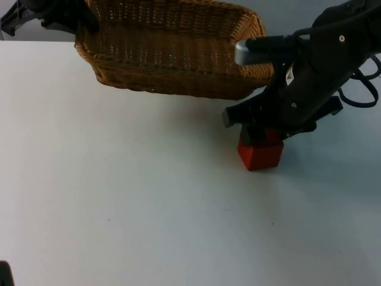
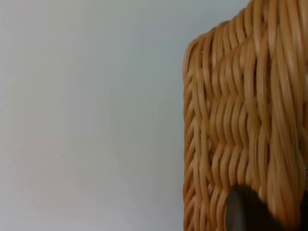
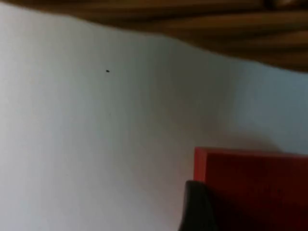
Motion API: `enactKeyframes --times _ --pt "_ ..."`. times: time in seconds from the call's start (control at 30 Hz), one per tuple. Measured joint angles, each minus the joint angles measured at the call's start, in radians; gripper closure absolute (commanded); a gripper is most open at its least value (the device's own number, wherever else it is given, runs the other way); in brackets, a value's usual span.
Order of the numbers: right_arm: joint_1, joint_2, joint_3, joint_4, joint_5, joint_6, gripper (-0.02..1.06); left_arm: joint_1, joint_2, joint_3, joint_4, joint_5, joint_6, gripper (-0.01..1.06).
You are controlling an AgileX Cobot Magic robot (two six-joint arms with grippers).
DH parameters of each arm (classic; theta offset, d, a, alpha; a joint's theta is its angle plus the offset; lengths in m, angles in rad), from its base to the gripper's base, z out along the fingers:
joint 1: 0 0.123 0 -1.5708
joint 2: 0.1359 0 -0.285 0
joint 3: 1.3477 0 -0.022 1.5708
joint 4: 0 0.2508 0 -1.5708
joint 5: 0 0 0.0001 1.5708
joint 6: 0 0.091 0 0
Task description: Pick up the basket with the left hand and place the cube into the basket with the right hand.
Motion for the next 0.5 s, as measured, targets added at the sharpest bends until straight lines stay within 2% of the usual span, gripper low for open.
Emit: enactKeyframes --times 0.1,0.13,0.3,0.5 --pt "0.007 -0.009 -0.013 0.005 0.079 -0.027 1.04 0.0 0.0 0.0 0.0 0.0 0.0 1.05" --pt "0.007 -0.009 -0.013 0.005 0.079 -0.027 1.04 0.0 0.0 0.0 0.0 0.0 0.0 1.05" --pt "0.076 -0.057 -0.013 0.141 0.141 -0.177 1.04 0.0 0.0 0.0 0.0 0.0 0.0 1.05" --pt "0.124 -0.124 -0.046 0.21 0.176 -0.232 1.04 0.0 0.0 0.0 0.0 -0.001 0.0 1.05"
